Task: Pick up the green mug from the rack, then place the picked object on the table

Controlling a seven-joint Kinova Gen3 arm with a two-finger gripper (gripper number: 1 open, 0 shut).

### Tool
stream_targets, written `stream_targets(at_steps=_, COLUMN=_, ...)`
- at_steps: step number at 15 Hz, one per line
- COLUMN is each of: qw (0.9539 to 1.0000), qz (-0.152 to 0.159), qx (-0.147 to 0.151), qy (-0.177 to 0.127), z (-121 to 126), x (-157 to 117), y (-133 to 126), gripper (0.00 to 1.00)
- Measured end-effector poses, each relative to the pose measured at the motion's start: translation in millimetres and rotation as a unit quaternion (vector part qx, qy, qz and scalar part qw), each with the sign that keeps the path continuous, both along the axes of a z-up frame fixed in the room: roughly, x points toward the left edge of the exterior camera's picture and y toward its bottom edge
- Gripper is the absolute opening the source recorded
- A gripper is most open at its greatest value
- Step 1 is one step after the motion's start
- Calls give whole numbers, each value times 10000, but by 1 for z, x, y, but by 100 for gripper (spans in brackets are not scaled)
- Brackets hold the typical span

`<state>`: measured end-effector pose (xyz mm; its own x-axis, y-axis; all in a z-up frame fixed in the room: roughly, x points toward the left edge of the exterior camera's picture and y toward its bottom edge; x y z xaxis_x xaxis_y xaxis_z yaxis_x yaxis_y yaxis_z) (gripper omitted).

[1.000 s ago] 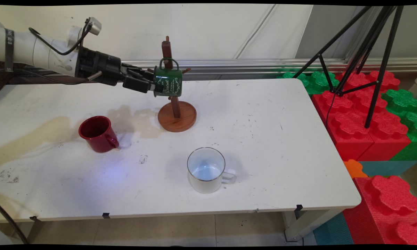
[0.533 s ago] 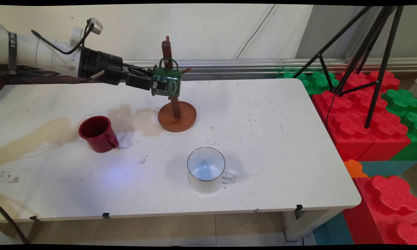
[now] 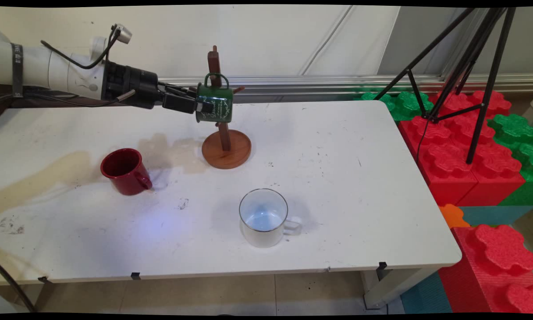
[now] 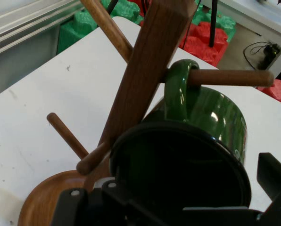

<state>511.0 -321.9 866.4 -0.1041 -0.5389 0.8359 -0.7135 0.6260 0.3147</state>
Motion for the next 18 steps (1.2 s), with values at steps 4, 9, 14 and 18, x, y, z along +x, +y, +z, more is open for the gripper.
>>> stream_targets(at_steps=4, qw=10000, qz=-4, qx=9, qy=25, z=0, x=0, y=2, gripper=100)
stream_targets(at_steps=9, qw=10000, qz=-61, qx=44, qy=43, z=-1, x=0, y=6, gripper=100)
stream_targets(at_steps=14, qw=9999, qz=-133, qx=56, qy=59, z=-1, x=0, y=10, gripper=0)
stream_targets(at_steps=18, qw=9997, qz=-214, qx=76, qy=70, z=0, x=0, y=14, gripper=0)
